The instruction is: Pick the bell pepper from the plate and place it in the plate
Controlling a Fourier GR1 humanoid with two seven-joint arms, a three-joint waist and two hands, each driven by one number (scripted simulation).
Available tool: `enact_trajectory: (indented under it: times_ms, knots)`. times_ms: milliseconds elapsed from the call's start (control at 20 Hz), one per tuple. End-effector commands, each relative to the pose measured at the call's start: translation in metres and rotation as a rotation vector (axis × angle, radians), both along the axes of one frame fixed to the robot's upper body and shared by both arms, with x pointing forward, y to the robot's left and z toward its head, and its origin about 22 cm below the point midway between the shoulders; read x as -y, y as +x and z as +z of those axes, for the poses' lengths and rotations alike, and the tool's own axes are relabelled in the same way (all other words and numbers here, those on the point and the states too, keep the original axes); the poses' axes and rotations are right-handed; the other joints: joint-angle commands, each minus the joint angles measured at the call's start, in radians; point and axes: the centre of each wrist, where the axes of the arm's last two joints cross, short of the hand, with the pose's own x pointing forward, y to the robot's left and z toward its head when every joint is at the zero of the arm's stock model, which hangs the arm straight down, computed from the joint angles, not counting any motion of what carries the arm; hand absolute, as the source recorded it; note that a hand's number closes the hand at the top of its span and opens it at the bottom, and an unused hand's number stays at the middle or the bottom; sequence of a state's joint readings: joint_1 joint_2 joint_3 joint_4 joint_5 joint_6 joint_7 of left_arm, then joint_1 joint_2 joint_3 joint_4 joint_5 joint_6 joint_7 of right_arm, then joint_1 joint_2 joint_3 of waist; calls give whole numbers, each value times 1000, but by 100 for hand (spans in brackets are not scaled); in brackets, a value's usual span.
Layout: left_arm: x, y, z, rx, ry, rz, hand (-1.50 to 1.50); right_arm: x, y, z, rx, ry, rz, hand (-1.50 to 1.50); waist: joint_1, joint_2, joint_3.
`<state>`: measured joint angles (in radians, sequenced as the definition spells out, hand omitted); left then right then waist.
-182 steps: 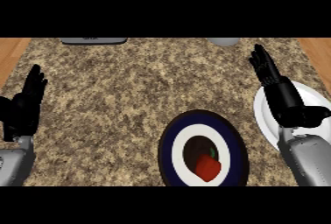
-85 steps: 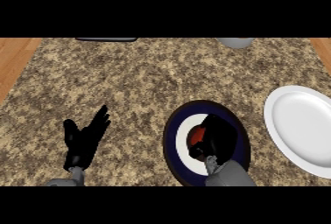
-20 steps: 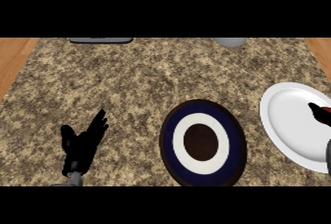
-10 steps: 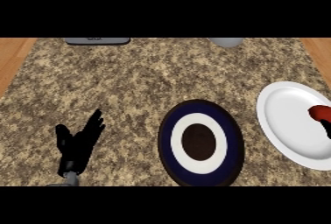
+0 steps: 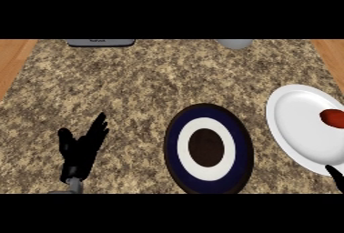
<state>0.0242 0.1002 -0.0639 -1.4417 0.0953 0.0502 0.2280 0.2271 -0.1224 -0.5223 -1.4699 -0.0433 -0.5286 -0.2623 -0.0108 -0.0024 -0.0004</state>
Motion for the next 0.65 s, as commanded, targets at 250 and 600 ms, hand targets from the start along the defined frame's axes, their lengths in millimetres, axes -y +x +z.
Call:
enact_trajectory:
  times_ms: [250, 600]
  knots:
    - [-8, 4, 0, -3, -7, -6, 0, -52, -76, -16, -126, -15, 44, -150, 0, 1, 0]
    - [2, -9, 13, -9, -12, -22, 0, -58, -78, -4, -141, -21, 26, -150, 8, 2, 0]
